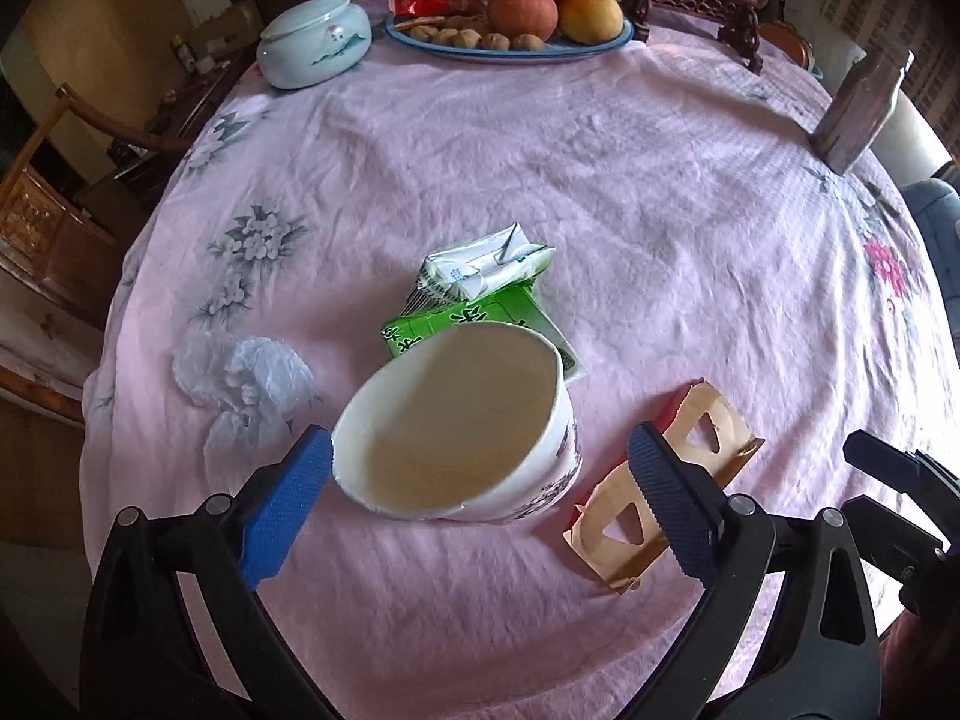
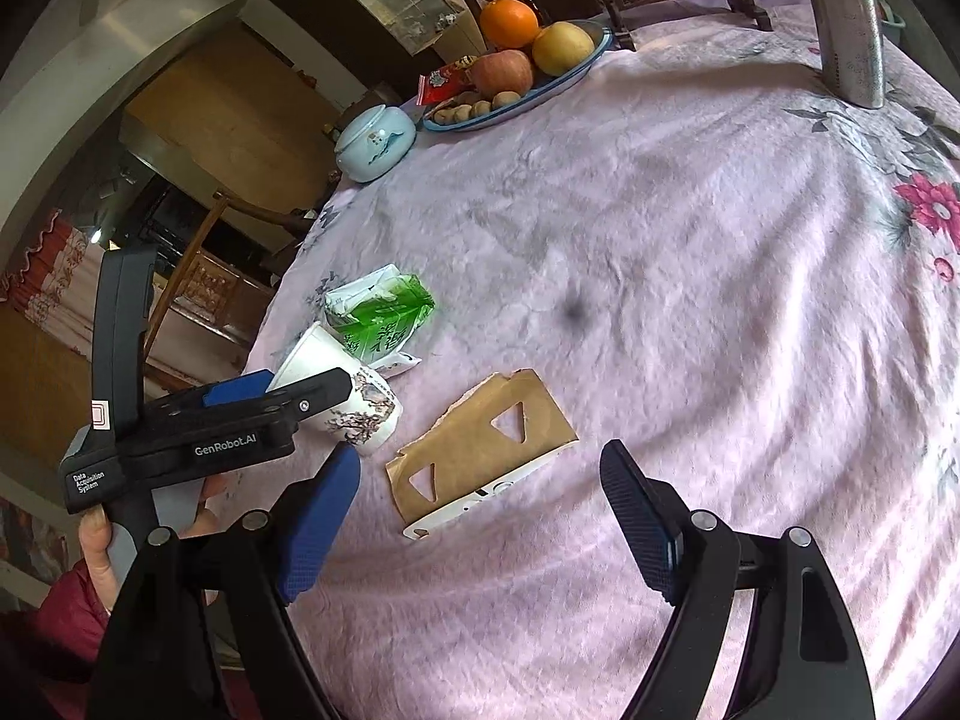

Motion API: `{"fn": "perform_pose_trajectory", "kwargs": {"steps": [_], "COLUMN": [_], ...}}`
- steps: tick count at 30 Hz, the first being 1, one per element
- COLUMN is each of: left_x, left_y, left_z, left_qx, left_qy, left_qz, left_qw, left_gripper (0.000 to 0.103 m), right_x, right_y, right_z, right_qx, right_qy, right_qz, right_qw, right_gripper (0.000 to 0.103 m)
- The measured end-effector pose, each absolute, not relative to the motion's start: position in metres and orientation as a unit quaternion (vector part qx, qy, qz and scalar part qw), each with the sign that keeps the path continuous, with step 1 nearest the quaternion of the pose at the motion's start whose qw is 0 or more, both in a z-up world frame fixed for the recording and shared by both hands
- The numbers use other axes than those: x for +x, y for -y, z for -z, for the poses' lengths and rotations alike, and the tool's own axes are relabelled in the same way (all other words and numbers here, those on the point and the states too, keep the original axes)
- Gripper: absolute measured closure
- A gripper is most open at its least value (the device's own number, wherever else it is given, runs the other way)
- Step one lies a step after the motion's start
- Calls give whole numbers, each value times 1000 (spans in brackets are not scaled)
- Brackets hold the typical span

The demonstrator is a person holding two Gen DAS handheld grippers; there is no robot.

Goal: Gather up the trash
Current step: 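Close the left gripper around the white bird-print paper cup and lift it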

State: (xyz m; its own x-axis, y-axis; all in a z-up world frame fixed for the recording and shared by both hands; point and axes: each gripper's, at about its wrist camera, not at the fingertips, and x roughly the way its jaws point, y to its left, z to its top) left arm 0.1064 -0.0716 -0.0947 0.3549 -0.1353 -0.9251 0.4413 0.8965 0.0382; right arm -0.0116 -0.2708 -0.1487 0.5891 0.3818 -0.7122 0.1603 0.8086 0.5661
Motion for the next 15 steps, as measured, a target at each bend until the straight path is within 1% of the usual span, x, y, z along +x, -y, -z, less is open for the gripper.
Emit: {"fn": "perform_pose_trajectory", "kwargs": {"steps": [6,10,13,15], "left_x": [114,117,115,116], "left_y": [37,15,15,24], "left_z": [100,105,104,104], "left_qx": [95,36,-5,-1], "left_qy": [-566,-594,-600,-599], "left_qz": [162,165,184,194], "left_qw": [802,787,779,777], "left_gripper": [9,9,9,9], "right_x": [0,6,9,10], "right_y": [260,254,251,249], "right_z": [148,147,148,147], "right_qx": [290,285,282,278], "right_qy": [-455,-458,-461,-462], "right_qz": [-81,-89,-93,-94], "right_qw": [838,837,836,837], "right_gripper": [22,22,22,22]}}
